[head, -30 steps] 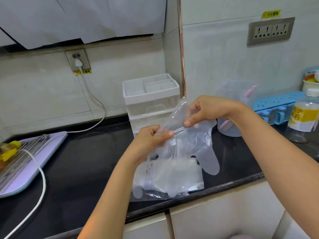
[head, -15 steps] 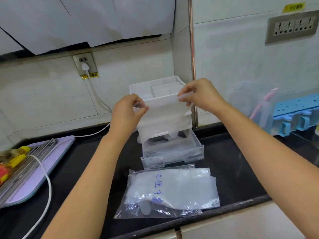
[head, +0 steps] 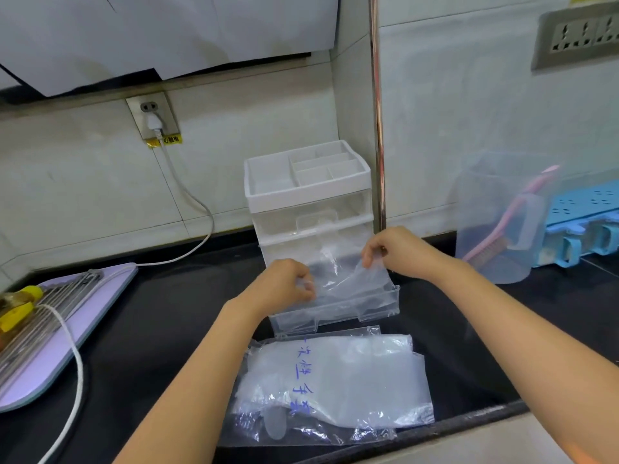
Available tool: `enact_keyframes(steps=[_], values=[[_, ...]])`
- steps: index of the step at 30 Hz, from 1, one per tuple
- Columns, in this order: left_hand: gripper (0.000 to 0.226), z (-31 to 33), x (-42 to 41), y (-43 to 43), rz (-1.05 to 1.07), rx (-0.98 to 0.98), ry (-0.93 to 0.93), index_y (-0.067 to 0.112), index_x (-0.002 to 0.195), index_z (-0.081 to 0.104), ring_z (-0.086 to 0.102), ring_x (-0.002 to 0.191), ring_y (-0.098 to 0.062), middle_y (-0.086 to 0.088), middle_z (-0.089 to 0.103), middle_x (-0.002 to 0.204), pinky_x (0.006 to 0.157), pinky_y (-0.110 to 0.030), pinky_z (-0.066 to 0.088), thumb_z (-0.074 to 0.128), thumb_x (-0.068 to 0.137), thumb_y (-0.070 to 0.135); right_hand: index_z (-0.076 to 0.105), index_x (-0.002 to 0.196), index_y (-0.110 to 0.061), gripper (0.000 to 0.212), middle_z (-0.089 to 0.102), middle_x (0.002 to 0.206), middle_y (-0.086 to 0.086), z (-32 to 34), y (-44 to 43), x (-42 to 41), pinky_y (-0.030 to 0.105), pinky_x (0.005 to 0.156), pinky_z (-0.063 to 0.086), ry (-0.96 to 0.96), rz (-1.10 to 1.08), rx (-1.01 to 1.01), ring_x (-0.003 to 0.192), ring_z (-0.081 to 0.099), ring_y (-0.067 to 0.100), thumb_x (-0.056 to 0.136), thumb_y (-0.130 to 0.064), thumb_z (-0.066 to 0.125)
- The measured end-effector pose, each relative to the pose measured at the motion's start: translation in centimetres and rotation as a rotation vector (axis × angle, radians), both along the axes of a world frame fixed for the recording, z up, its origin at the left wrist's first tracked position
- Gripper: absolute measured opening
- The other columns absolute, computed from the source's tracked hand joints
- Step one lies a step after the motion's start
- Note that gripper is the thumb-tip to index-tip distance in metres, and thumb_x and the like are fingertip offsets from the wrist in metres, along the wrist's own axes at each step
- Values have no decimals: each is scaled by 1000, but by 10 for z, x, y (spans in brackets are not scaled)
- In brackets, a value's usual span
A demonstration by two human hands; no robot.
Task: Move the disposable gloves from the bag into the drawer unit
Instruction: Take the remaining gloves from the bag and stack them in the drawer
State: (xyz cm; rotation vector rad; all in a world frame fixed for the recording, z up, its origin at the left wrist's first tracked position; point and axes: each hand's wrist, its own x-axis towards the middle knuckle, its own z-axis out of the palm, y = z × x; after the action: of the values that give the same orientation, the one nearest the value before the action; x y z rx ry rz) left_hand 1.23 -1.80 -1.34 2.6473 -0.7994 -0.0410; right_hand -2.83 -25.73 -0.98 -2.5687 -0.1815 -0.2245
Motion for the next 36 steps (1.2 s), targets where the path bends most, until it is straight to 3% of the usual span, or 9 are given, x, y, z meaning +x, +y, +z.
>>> enact_keyframes(steps=[6,10,15,19,22,23,27,30,36], values=[[11,-12,20,-7,13,140,132,3,73,62,55,69,-23,-7,65,82,65,-32,49,66,76,13,72,82,-19,40,60,119,7,2,7,9,25,89,45,73,-74,-137,103,57,20,86,9,44],[13,-15,18,-11,-4,180,138,9,68,51,35,61,-13,-3,45,69,53,-19,32,55,81,9,75,93,-15,35,67,107,1,16,27,0,19,82,44,-13,-84,56,89,56,9,90,3,44],[10,-21,21,-18,5,193,137,8,79,62,46,68,-14,-2,58,78,65,-25,43,61,86,15,65,123,-19,41,53,139,-2,1,64,7,24,102,38,350,115,-104,124,50,15,95,-3,41],[33,-20,24,-15,18,210,219,13,70,53,39,62,-16,-2,47,69,59,-25,36,62,89,38,60,127,-11,37,58,132,6,-15,68,23,36,102,43,486,38,-251,119,54,25,95,-9,41],[60,-12,25,-14,43,176,344,13,79,71,60,83,-21,-4,69,88,81,-30,44,40,92,63,55,130,-7,40,53,136,13,-19,66,29,41,104,42,506,18,-347,123,51,30,94,-5,39],[62,-10,25,-15,53,135,369,15,76,72,61,89,-20,-3,70,94,84,-28,43,34,94,61,52,135,-11,44,49,140,12,-19,66,29,41,104,41,515,32,-374,125,49,31,93,-4,39],[35,-11,28,-28,109,25,220,15,65,56,44,60,-18,1,53,63,59,-25,37,52,95,31,30,148,-34,66,27,155,4,-15,66,24,37,106,38,544,99,-393,133,40,28,91,-2,41],[5,-22,29,-43,68,253,166,19,90,57,56,83,-21,-1,61,92,75,-28,46,57,88,24,19,150,-36,70,19,158,6,-14,69,25,40,109,36,573,123,-459,136,36,30,93,-3,42],[26,-16,29,-48,111,653,233,5,116,57,48,84,-22,-7,50,96,72,-28,41,47,93,10,11,154,-24,73,15,159,4,-21,66,37,37,108,34,639,39,-420,140,29,28,92,-4,46]])
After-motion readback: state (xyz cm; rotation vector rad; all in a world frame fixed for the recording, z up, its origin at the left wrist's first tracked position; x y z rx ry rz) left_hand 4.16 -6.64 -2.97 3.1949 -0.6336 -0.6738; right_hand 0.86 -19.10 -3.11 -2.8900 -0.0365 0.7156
